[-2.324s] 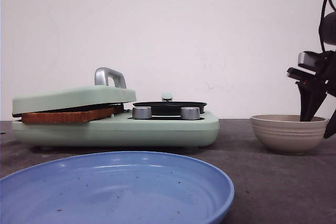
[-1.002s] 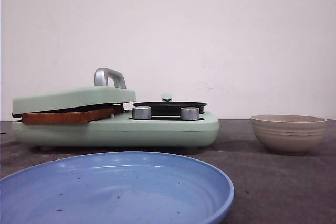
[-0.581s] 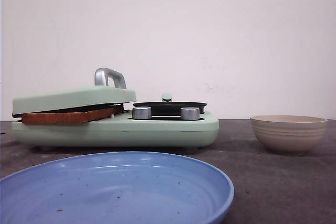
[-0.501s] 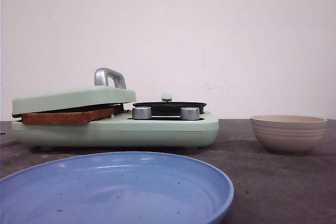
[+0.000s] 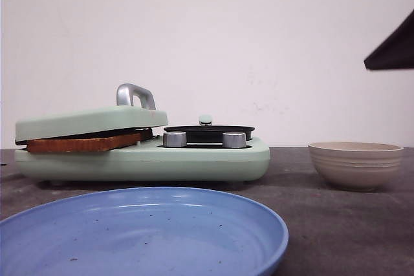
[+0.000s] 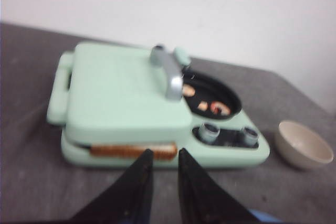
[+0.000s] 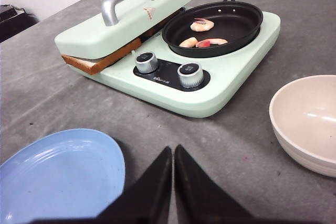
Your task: Make breakfast with bread and shrimp
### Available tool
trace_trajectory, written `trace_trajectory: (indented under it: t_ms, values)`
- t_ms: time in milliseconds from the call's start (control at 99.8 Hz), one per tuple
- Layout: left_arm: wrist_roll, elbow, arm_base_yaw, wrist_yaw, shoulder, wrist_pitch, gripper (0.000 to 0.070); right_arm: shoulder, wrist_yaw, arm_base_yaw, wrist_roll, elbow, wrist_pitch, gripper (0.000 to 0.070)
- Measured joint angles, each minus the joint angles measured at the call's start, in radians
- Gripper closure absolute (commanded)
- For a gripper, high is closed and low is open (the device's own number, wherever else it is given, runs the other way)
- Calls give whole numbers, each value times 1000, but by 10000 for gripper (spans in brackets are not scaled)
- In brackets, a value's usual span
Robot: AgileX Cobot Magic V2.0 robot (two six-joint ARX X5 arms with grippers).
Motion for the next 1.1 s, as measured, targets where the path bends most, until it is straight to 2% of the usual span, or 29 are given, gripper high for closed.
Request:
trace_trajectory:
  t_ms: [311, 932, 1022, 1102]
  values:
    - [-51, 0, 0, 2, -10, -9, 671, 3, -4, 0, 8, 0, 0, 700]
    - [-52, 0, 0, 1, -10, -10, 671, 3, -4, 0, 8, 0, 0, 700]
    - [-52, 0, 2, -61, -16, -46, 671, 3, -4, 0, 8, 0, 0, 700]
    - [-29, -6, 17, -193, -41, -38, 671, 3, -4, 0, 8, 0, 0, 700]
